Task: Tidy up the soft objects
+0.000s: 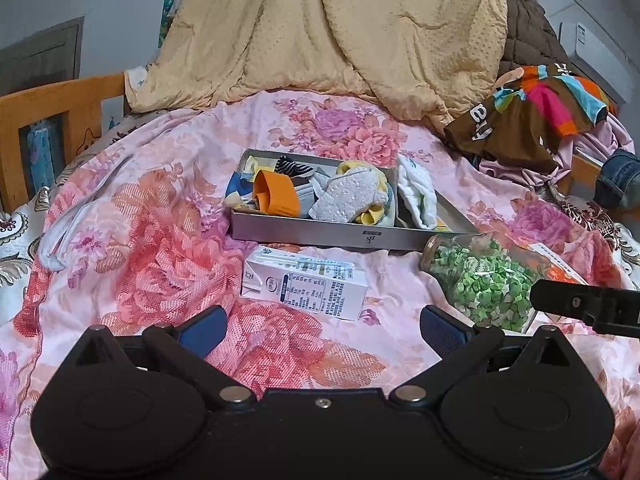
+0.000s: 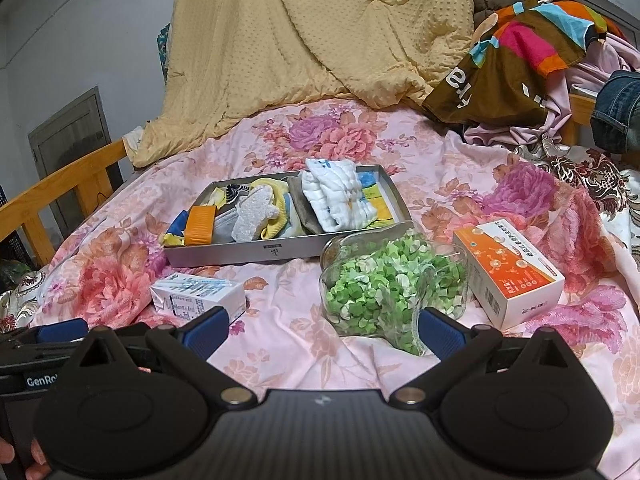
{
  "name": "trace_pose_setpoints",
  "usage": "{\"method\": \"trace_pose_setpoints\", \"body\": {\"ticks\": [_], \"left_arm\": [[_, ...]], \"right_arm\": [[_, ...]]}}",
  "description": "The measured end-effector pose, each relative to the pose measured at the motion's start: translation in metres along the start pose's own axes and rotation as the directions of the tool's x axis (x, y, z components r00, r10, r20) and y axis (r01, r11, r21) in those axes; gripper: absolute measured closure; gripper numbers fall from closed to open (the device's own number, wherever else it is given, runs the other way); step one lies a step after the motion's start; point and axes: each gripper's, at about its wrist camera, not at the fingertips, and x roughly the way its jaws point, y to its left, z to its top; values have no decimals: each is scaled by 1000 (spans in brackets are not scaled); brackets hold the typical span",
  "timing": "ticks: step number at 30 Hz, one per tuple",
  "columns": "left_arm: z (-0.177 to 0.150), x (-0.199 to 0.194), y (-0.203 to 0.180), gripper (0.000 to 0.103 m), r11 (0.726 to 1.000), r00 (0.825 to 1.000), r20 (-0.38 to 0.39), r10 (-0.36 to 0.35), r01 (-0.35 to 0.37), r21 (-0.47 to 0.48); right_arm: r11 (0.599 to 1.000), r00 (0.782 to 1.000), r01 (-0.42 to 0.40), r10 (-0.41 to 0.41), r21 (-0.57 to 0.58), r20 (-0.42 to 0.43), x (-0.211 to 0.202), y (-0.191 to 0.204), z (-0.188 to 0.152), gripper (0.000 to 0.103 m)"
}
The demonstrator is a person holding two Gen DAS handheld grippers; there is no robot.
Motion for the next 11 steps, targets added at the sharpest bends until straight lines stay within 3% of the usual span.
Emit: {"method": "trace_pose_setpoints", "body": {"ticks": [11], "left_arm": [[-2,1,3,1,1000,1000,-4,9,-9,-13]], "right_arm": [[1000,1000,0,0,-1,-5,2,0,-1,0]]}}
